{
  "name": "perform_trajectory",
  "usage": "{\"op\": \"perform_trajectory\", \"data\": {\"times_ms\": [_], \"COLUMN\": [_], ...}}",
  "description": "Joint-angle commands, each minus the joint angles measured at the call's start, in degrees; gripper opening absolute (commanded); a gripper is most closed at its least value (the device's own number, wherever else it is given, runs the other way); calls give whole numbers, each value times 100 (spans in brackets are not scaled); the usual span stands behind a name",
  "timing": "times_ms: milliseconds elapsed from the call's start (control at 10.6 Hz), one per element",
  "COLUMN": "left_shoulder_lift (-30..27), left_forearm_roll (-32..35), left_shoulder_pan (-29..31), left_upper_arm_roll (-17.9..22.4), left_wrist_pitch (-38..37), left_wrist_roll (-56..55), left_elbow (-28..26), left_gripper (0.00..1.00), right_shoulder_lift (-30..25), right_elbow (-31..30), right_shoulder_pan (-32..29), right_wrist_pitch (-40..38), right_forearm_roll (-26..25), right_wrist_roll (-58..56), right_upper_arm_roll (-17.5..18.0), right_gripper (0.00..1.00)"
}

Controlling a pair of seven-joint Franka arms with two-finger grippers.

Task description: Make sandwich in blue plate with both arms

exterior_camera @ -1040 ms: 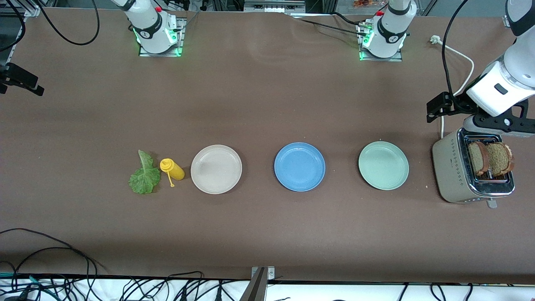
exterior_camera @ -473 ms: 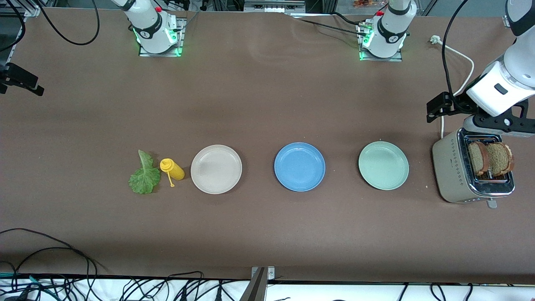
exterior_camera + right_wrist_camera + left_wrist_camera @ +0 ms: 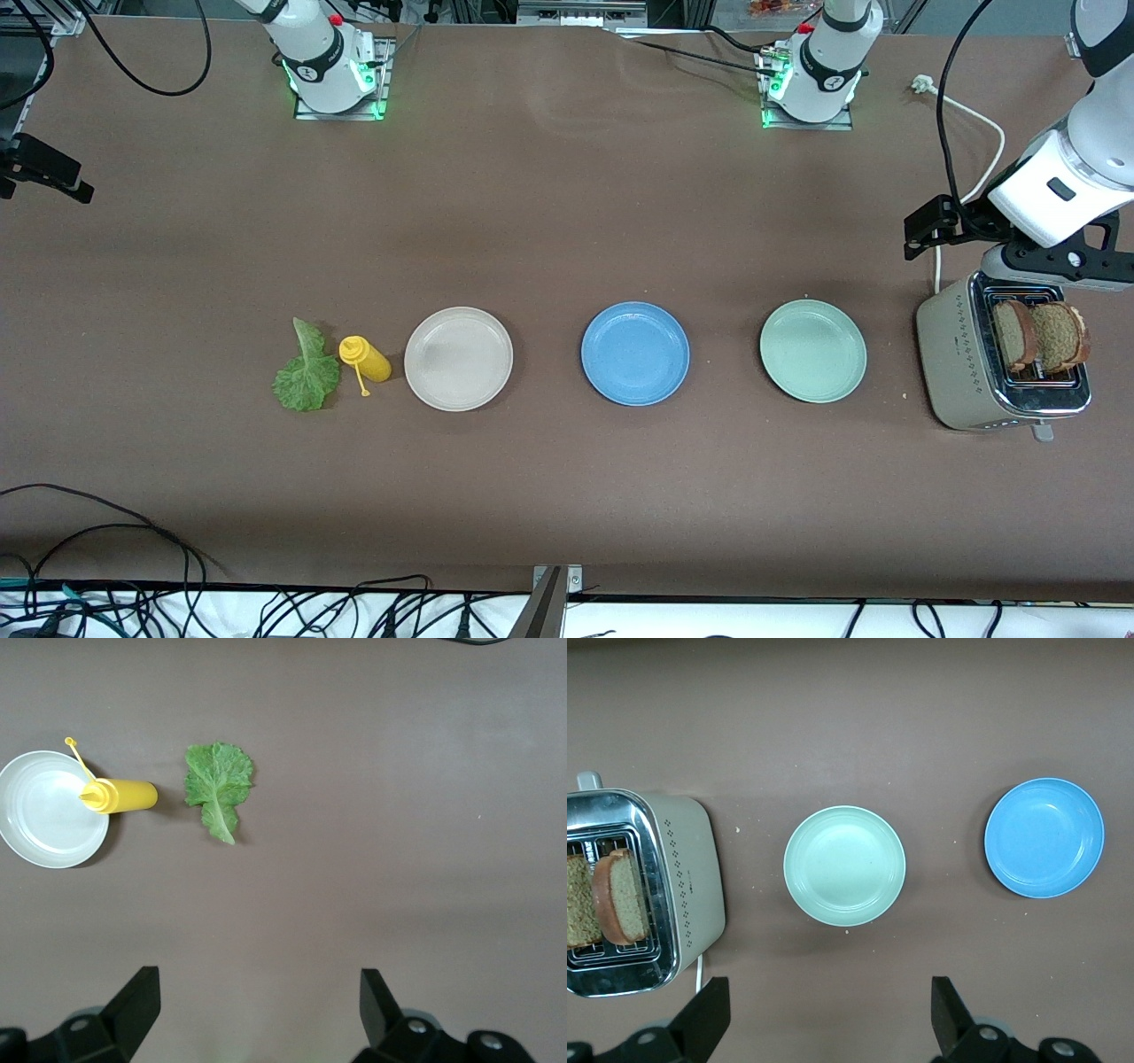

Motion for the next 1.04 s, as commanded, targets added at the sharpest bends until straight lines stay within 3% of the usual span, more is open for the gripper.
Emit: {"op": "perform_trajectory", "data": {"times_ms": [0, 945], "left_shoulder_lift": [1, 1], "left_forearm_roll": [-111, -119], "left_shoulder_pan": [48, 48], "left_upper_arm_roll": [-10, -10], "left_wrist_pitch": [-102, -102], "left_wrist_roll": [76, 76], "left_elbow": [83, 83], "left_gripper": [100, 100], "right_shoulder_lift": [57, 49], "right_elbow": [149, 149], "right_shoulder_pan": [-9, -9], "right_wrist_pitch": [-81, -46], "right_forearm_roll": [105, 114], "right_wrist_roll": [-109, -92], "right_upper_arm_roll": [-33, -129], "right_gripper": [100, 100]}}
